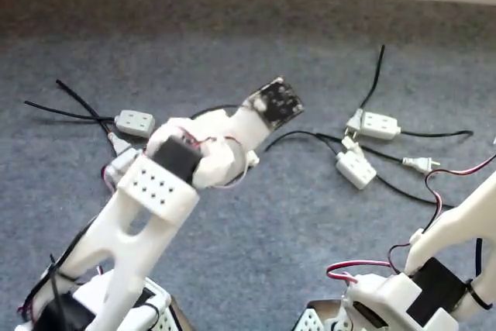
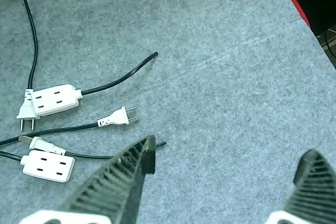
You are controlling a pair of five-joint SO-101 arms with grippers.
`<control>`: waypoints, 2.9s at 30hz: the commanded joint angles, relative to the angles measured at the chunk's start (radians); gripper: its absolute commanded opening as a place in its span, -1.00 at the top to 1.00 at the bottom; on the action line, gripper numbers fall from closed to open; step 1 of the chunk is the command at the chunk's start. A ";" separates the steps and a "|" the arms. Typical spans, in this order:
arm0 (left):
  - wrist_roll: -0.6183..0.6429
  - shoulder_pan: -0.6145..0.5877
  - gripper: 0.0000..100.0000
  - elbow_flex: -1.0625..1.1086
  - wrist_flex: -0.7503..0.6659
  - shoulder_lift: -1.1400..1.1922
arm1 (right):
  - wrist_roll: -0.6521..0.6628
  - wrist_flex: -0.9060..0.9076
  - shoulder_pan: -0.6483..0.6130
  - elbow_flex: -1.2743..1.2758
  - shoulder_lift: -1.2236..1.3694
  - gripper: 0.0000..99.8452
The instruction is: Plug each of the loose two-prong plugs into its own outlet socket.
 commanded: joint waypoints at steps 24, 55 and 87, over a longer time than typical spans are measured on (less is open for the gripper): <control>0.411 0.016 0.99 1.069 -1.471 -0.562 | 0.002 0.035 -0.688 0.374 -0.404 0.70; 0.408 0.082 0.99 1.104 -1.524 -0.568 | 0.006 -0.676 -1.363 1.129 -0.840 0.99; 0.408 0.079 0.99 1.104 -1.524 -0.568 | 0.213 -0.958 -1.001 1.365 -0.849 0.99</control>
